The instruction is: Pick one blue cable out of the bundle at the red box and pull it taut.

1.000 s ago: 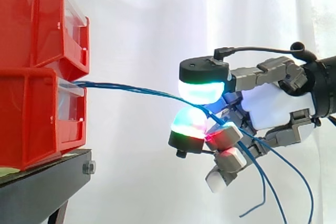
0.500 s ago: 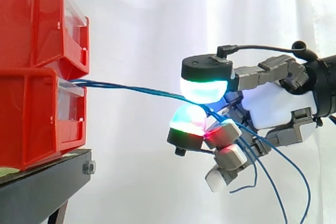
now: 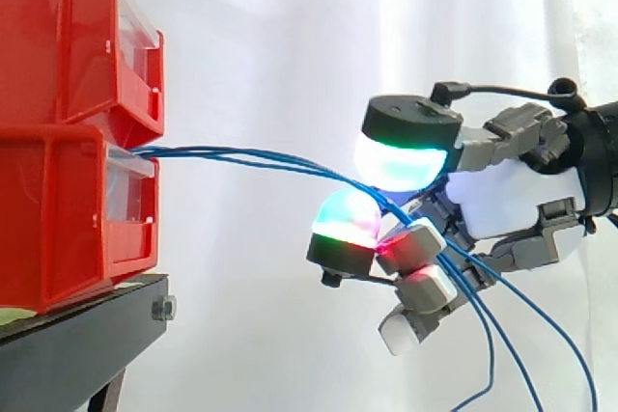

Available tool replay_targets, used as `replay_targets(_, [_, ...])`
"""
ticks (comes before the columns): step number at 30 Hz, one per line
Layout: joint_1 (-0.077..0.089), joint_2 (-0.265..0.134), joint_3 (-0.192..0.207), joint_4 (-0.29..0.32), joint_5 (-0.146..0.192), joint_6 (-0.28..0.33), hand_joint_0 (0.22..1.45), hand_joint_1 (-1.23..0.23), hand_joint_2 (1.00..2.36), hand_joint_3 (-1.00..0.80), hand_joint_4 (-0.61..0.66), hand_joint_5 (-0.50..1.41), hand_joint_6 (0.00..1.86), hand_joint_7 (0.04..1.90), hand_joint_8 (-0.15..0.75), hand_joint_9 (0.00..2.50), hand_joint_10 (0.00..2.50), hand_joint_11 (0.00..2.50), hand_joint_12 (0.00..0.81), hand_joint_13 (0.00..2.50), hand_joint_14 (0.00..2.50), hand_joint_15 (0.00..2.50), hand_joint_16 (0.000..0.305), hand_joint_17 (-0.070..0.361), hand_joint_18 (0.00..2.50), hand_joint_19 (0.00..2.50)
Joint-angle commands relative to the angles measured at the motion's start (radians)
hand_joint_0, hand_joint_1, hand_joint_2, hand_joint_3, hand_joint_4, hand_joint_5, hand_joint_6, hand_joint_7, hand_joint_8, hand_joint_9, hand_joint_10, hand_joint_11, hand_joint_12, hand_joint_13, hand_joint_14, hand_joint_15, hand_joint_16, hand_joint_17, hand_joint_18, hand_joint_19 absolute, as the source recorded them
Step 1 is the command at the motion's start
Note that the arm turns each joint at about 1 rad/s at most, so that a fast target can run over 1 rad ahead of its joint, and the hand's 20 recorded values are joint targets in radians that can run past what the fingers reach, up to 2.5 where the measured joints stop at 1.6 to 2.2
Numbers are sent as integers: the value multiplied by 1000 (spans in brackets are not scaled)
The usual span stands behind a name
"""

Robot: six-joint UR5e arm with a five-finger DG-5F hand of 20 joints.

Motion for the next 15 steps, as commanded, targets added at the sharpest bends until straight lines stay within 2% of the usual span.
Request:
replay_targets(1, [0,0,2,0,0,0,510,-734,1000,-500,208,-196,916,911,399,1088,10,1211,408,1059,27,842,60,135,665,446])
replay_targets(5, [0,0,0,0,0,0,535,-536,1000,-500,190,-189,902,938,389,1095,11,1223,398,1045,24,829,59,132,640,477])
replay_targets(7, [0,0,0,0,0,0,569,-534,1000,-500,186,-188,898,967,371,1096,13,1225,390,1037,25,829,57,128,624,485])
replay_targets(9, [0,-1,0,0,0,0,608,-563,1008,-388,178,-187,900,979,373,1094,12,1227,388,1033,25,827,56,126,616,490])
replay_targets(15, [0,-1,0,0,0,0,613,-668,1016,-163,190,-183,924,977,394,1106,10,1229,409,1045,24,806,59,134,653,466])
